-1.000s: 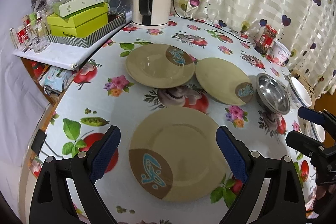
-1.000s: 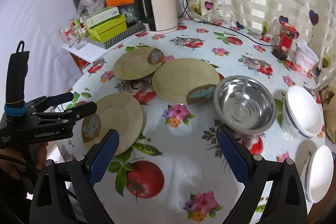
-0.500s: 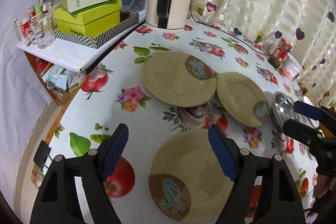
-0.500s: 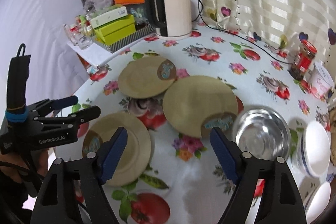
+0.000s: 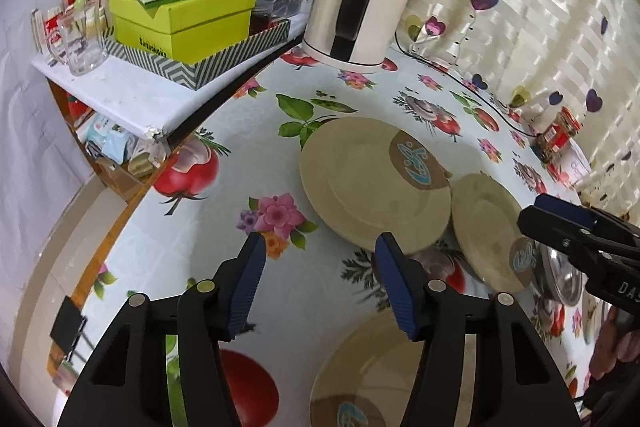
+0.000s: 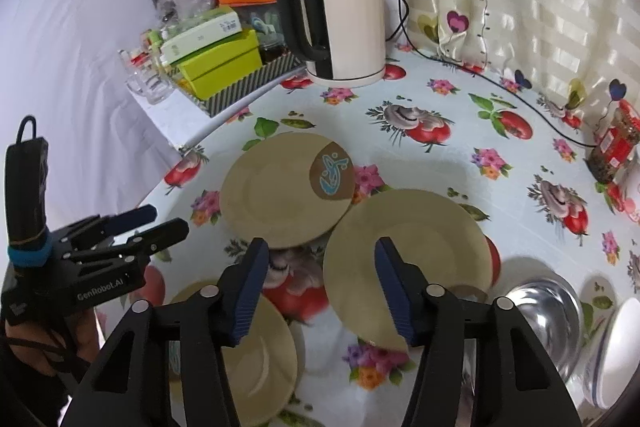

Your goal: Organize plates and bowls

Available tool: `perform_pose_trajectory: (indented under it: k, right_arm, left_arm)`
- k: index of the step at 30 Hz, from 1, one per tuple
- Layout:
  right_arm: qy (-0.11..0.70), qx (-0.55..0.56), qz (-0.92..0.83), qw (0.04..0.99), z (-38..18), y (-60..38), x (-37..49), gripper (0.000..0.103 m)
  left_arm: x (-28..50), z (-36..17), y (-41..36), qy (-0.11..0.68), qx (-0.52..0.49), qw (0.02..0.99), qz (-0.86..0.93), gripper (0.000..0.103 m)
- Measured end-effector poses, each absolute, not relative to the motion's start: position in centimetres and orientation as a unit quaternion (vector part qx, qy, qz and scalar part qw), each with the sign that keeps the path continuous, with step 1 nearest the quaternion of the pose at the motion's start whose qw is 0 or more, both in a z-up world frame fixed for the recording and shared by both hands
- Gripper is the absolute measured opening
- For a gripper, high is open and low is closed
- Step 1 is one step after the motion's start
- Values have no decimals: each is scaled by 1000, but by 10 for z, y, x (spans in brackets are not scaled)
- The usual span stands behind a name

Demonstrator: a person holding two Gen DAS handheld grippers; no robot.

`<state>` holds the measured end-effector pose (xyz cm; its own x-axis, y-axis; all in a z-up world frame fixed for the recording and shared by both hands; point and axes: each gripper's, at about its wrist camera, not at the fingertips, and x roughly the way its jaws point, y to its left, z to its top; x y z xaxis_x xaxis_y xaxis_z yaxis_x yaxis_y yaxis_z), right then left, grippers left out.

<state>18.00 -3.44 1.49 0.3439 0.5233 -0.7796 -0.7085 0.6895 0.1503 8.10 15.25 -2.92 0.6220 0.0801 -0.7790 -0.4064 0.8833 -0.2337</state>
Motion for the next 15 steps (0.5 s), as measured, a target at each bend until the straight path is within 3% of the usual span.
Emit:
perform_pose_trajectory:
  k: [15]
  right_arm:
    - [473,-106,381,788,-25,17,243,39]
  left_arm:
    - [117,-63,176,433,-234,858,144,58]
